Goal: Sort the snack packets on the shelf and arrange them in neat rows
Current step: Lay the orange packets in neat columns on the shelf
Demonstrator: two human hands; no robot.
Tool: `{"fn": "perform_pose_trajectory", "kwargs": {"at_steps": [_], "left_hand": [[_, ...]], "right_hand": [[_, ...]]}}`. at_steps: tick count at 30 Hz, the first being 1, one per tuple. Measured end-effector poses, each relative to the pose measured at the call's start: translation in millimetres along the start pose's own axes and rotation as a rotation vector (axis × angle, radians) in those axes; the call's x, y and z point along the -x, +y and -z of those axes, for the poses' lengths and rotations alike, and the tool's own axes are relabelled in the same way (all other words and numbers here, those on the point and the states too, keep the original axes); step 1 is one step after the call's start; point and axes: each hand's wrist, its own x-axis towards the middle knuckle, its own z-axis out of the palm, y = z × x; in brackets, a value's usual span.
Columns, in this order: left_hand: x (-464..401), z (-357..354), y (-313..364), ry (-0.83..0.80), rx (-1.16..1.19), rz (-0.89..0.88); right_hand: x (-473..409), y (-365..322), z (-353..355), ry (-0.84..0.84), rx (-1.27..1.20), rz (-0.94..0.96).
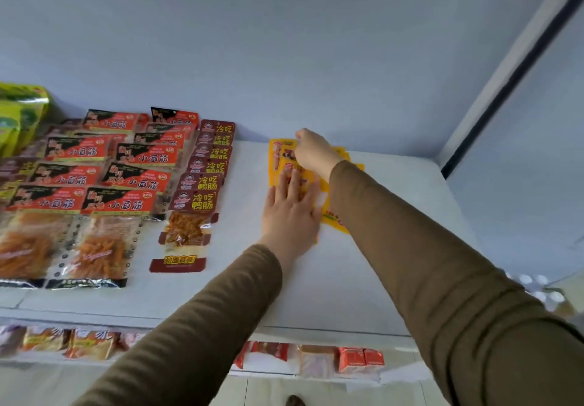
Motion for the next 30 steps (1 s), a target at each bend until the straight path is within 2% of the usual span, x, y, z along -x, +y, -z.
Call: {"fn": "perform_pose_trajectory", "kwargs": {"at_steps": [4,6,10,14,18,25,30], "left_hand": [[6.2,-3.9,-6.1,0.025,0.018,0.003],[9.4,-1.7,-10.0,0.006,0.004,0.002],[17.0,4.2,-23.1,-0.011,-0.001,0.007],[27.0,8.1,-43.0,-0.032,-0.019,-0.001],[33.3,14.1,-56.4,-0.06,-0.056,-0.008],[24.2,24.8,-68.5,-0.066,-0.106,-0.054],[23.5,24.7,-69.5,-0.068,-0.118,-0.071]], "right_hand": [[-21.3,-9.6,-7.1,-0.087,0.145,-0.032],[-27.2,-17.0,-8.7,-0.108,0.06,-0.065],[-34.8,-22.9,-11.0,-0.139,-0.342,-0.11],[-35.4,-29.5,-18.3,-0.163,-0.382,-0.161],[-32.7,-34.9,-24.1,-0.252,-0.529,-0.197],[-29.1,-47.0,-24.1,-0.303,-0.699,-0.243],[-36.4,-50.6,-26.5,-0.307,-0.632,-0.186]]}}
